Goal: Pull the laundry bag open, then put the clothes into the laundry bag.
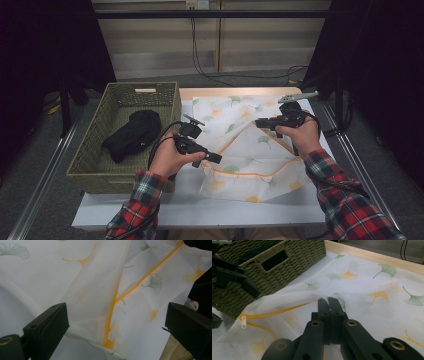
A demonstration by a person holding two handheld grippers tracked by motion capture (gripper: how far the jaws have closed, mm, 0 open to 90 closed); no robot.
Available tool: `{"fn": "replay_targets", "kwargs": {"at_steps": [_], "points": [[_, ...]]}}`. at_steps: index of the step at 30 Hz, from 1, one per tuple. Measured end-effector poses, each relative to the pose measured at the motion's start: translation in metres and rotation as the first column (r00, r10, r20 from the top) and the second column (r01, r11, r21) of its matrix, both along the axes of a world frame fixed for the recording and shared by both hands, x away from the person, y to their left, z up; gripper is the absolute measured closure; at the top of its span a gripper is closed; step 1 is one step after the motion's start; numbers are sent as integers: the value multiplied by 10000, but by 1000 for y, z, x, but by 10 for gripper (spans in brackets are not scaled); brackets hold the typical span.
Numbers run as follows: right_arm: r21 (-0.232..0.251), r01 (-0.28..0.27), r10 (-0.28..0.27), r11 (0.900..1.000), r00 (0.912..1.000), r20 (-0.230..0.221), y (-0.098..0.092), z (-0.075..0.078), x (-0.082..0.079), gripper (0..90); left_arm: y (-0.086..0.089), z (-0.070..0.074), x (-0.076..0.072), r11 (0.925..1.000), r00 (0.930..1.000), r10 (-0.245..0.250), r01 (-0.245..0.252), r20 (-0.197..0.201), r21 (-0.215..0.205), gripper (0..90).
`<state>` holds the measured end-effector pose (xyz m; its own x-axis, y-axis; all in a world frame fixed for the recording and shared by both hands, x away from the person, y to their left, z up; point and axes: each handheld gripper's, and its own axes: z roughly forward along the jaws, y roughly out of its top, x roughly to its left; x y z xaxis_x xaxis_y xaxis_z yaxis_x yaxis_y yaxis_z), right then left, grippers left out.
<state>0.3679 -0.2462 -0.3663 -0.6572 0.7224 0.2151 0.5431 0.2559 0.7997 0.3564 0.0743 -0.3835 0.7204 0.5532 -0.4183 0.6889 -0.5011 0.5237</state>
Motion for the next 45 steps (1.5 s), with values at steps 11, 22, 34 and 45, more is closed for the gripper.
{"fn": "replay_targets", "kwargs": {"at_steps": [11, 22, 34, 45], "points": [[-6, -44, 44, 10000, 9999, -103, 0, -2, 0, 900, 8, 19, 9, 9997, 9997, 230, -229, 95, -54, 46], [-21, -9, 9, 10000, 10000, -71, 0, 0, 1, 900, 26, 35, 21, 9987, 9988, 443, -449, 217, 261, 47], [-126, -43, 42, 9999, 9999, -107, 2, -4, -2, 900, 56, 44, 33, 9960, 9958, 886, -889, 222, 133, 48], [-155, -90, 88, 9998, 9999, -128, 3, -6, -2, 900, 91, 45, 41, 9868, 9868, 1587, -1596, 316, 279, 51]]}}
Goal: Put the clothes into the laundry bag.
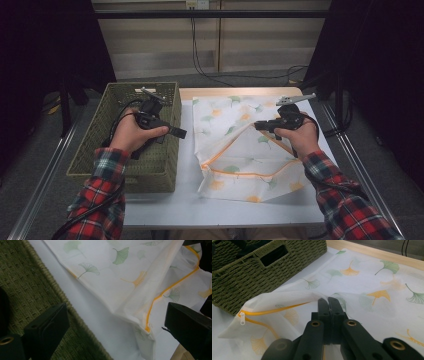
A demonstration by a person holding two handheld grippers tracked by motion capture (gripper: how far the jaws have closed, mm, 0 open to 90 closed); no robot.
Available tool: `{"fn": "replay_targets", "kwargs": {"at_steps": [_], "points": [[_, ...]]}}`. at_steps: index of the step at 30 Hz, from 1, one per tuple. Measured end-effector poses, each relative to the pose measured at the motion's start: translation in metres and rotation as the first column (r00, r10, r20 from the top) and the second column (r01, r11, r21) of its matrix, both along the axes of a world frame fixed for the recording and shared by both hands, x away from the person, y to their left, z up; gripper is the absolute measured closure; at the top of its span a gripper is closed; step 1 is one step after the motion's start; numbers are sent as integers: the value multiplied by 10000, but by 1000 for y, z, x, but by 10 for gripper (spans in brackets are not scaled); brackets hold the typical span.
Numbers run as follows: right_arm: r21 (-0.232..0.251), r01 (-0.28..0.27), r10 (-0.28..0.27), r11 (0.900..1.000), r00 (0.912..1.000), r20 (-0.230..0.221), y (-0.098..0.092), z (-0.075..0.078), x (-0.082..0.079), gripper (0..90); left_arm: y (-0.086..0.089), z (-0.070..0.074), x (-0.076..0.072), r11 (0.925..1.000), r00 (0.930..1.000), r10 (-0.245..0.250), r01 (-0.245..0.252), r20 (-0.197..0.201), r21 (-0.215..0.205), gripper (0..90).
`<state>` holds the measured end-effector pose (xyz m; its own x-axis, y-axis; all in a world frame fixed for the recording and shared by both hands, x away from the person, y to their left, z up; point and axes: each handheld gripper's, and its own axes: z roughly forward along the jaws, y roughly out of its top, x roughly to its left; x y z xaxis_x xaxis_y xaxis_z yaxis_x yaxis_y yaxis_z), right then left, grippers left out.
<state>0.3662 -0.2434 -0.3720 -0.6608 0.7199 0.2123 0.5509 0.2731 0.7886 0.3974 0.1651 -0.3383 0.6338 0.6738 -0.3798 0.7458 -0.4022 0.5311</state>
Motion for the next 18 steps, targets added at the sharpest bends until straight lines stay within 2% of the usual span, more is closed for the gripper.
{"fn": "replay_targets", "kwargs": {"at_steps": [3, 8, 10, 12, 14, 18], "points": [[-61, -23, 23, 10000, 10000, -9, 0, -1, 0, 900, 8, -4, 3, 9999, 9998, 146, -145, -150, 83, 51], [-104, 0, -1, 9999, 10000, -64, 1, -3, 0, 900, 22, -11, 9, 9977, 9991, 411, -413, 38, 531, 57], [-105, -42, 41, 9999, 10000, -61, 2, -3, 0, 900, 29, -15, 12, 9972, 9984, 558, -559, 23, 507, 58], [-111, -47, 46, 9999, 10000, -50, 2, -3, 0, 900, 33, -19, 14, 9954, 9976, 690, -695, 94, 667, 54], [-112, -53, 53, 9999, 10000, -45, 2, -3, -1, 900, 37, -22, 17, 9940, 9973, 739, -736, -3, 805, 55], [-80, -64, 64, 9999, 10000, -73, 1, -4, -2, 900, 44, -27, 23, 9930, 9965, 830, -838, 133, 834, 56]]}}
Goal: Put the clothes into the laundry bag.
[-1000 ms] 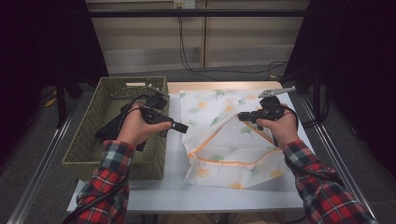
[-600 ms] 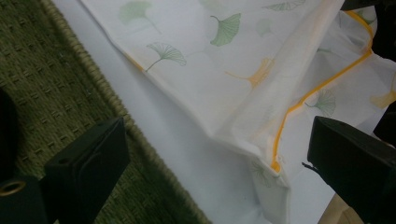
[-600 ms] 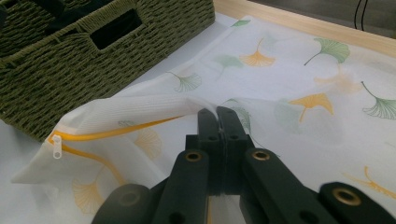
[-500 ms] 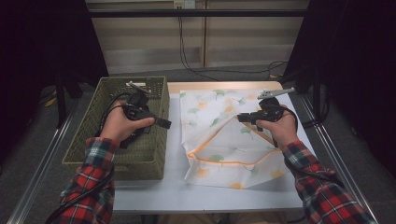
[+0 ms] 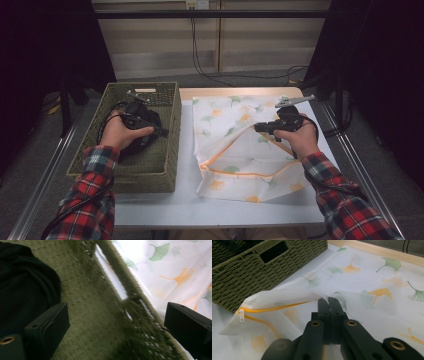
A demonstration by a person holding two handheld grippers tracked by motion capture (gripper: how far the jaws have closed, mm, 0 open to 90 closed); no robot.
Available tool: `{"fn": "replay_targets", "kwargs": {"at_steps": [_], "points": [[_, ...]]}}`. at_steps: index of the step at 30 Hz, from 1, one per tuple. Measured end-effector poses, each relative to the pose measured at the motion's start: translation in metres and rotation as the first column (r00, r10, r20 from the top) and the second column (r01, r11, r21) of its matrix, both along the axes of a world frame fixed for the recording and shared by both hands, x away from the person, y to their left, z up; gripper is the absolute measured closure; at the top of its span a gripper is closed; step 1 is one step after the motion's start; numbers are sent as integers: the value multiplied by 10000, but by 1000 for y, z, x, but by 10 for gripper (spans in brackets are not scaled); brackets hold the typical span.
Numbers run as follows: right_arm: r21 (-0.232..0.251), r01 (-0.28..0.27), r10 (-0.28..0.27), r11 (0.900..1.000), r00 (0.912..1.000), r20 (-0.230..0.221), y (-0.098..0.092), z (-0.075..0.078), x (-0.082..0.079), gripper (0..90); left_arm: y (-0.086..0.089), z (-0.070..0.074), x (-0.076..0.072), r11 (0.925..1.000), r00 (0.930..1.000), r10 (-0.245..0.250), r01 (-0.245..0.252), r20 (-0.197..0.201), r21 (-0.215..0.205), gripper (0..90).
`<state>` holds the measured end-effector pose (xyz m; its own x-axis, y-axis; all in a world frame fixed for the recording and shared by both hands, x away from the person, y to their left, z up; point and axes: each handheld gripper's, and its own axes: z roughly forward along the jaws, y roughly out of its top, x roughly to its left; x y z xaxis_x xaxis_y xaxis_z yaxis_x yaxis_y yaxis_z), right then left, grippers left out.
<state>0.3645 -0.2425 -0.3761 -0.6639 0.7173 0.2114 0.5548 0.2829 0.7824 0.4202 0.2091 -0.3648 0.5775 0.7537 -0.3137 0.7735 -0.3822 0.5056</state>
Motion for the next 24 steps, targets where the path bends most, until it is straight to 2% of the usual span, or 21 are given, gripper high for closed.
{"fn": "replay_targets", "kwargs": {"at_steps": [4, 9, 13, 15, 22, 24], "points": [[-36, -22, 22, 10000, 10000, -26, 0, -1, -1, 900, 7, 1, 5, 10000, 9999, 19, -19, 164, 2, 56], [-21, -50, 50, 10000, 10000, -60, -1, -4, -1, 900, 15, 0, 11, 9993, 9987, 385, -384, 327, -24, 47], [-86, -133, 132, 9999, 9999, -90, -1, -5, -1, 900, 24, -4, 17, 9989, 9977, 416, -428, 542, 212, 46], [-57, -110, 109, 9999, 9999, -109, -1, -5, -1, 900, 29, -7, 20, 9976, 9963, 680, -687, 535, 107, 46], [-32, -109, 108, 9999, 9998, -150, -2, -6, -1, 900, 45, -17, 29, 9922, 9933, 1027, -1060, 524, 651, 30], [-19, -94, 94, 10000, 9998, -200, -2, -7, 0, 900, 47, -23, 31, 9887, 9909, 1246, -1283, 508, 779, 25]]}}
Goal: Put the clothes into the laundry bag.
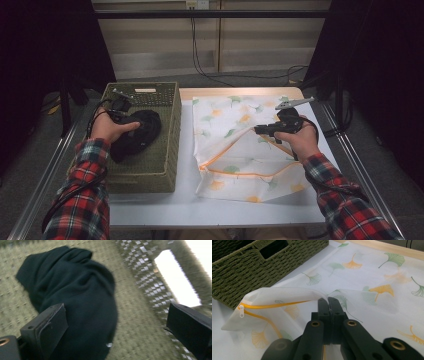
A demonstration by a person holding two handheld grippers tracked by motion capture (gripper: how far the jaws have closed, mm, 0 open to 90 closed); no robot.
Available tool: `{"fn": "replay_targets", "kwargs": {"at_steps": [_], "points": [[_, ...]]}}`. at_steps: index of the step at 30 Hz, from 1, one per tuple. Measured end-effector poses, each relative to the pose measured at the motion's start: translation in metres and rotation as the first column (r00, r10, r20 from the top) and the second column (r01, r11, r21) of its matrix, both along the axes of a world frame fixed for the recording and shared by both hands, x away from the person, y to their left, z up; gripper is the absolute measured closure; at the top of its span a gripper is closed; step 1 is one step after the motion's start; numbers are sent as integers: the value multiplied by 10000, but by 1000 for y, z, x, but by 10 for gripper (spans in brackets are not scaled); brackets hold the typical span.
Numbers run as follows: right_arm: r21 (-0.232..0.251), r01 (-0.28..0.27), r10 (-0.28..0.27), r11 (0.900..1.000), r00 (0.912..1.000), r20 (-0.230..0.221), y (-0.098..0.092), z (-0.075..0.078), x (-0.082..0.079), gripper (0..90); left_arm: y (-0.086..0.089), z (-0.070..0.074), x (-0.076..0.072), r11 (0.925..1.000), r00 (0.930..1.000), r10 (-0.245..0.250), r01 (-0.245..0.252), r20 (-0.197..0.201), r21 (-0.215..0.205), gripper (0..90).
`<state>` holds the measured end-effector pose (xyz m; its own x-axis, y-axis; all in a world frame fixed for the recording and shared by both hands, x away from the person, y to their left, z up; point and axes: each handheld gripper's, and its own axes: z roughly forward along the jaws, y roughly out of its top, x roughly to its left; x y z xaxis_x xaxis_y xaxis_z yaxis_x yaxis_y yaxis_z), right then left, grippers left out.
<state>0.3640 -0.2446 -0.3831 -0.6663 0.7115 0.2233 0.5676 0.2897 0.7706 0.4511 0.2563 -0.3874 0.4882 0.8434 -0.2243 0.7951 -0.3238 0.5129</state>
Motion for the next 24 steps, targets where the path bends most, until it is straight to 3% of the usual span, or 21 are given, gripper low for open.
{"fn": "replay_targets", "kwargs": {"at_steps": [5, 14, 24], "points": [[-41, -56, 56, 10000, 10000, -15, 1, -1, 0, 900, 4, -11, 4, 10000, 9998, 31, -30, -201, 56, 23], [-99, -93, 93, 9999, 10000, -23, 1, 0, 0, 900, 0, -22, 7, 9987, 9997, 202, -196, -119, 472, 1], [-88, -114, 114, 9999, 9999, -18, 0, -1, 0, 900, 2, -17, 8, 9989, 9993, 250, -239, -278, 398, 4]]}}
